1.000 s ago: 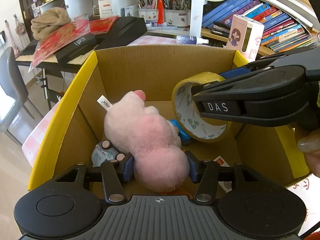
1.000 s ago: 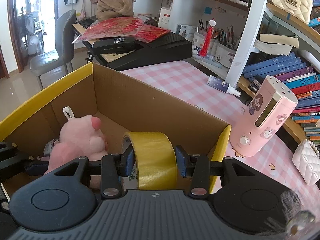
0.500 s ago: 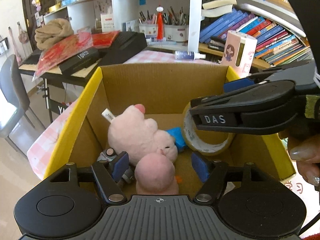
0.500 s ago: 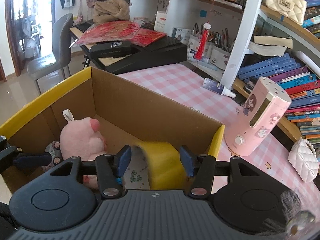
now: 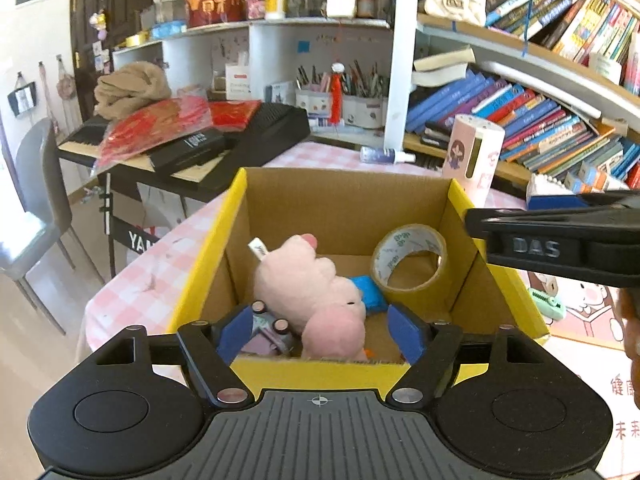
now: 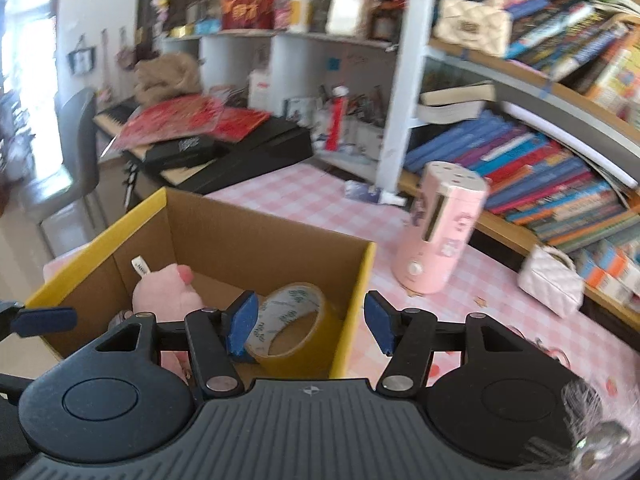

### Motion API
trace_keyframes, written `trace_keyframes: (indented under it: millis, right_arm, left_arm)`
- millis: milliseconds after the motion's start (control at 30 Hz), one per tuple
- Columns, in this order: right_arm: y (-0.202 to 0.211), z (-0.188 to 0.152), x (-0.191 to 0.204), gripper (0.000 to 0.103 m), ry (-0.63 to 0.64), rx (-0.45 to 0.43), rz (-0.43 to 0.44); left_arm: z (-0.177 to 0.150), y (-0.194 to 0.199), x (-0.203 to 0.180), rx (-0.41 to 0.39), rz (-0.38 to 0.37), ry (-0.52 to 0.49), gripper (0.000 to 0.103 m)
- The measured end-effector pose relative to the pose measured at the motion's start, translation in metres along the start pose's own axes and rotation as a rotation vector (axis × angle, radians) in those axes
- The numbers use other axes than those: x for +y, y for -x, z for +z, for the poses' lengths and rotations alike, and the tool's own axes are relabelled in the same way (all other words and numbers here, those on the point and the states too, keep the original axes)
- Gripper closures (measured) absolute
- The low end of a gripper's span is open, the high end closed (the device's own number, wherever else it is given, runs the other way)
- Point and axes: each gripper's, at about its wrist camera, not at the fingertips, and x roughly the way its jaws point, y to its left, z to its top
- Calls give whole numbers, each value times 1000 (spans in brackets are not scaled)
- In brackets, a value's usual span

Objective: Organize objects
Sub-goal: 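Open both grippers to release the plush and tape roll in the box, then lift both open grippers out of the box and withdraw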

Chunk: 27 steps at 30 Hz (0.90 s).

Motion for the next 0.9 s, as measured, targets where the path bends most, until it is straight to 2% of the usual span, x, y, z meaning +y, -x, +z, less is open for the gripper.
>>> trace_keyframes:
  millis: [267,400,567,900]
  right_arm:
    - [48,-24,3,42,-80,-60,-77]
    - [68,-40,8,38,-107,-75,-124]
    - [88,-66,24,34,-111,-54,-156]
    - [119,-112,57,30,-100,16,-167]
  left_arm:
    - [-15,27,12,-32,-4,17,25]
    - [-25,41,17,-48,0,25,22]
    - [-44,61,28,-39,0,31,21]
    - [-83,90,39,20,12,19,20]
